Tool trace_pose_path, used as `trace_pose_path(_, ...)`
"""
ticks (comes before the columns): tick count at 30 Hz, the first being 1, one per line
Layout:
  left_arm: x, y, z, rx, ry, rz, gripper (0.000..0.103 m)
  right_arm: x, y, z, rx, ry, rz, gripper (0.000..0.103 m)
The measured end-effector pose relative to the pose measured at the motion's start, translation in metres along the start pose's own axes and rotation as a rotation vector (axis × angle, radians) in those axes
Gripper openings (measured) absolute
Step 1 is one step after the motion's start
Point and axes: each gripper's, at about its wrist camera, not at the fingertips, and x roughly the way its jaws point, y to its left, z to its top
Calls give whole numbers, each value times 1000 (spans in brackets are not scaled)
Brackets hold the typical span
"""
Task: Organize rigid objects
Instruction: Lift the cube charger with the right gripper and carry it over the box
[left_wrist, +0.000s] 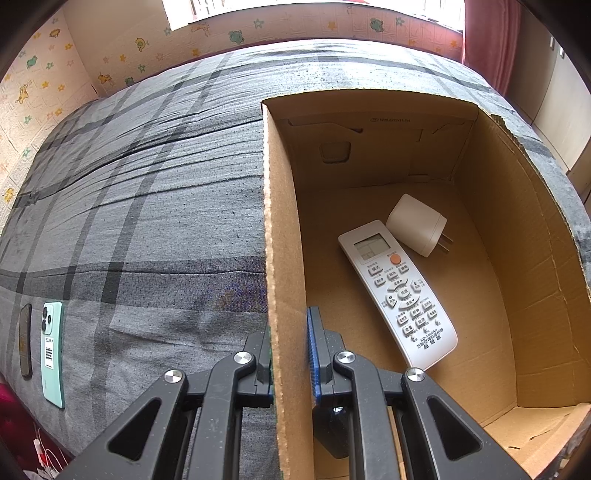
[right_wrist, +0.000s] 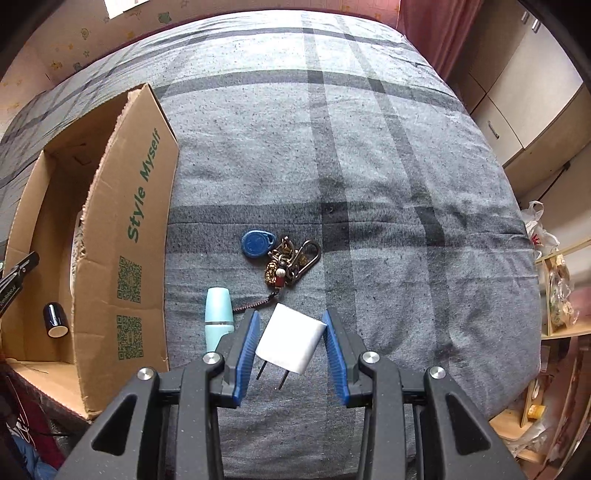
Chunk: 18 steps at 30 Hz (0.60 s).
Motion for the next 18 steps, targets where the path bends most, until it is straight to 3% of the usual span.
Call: trace_pose_path(18, 1, 0, 0, -2, 1, -2, 14, -76, 33, 33, -99, -164, 12, 38)
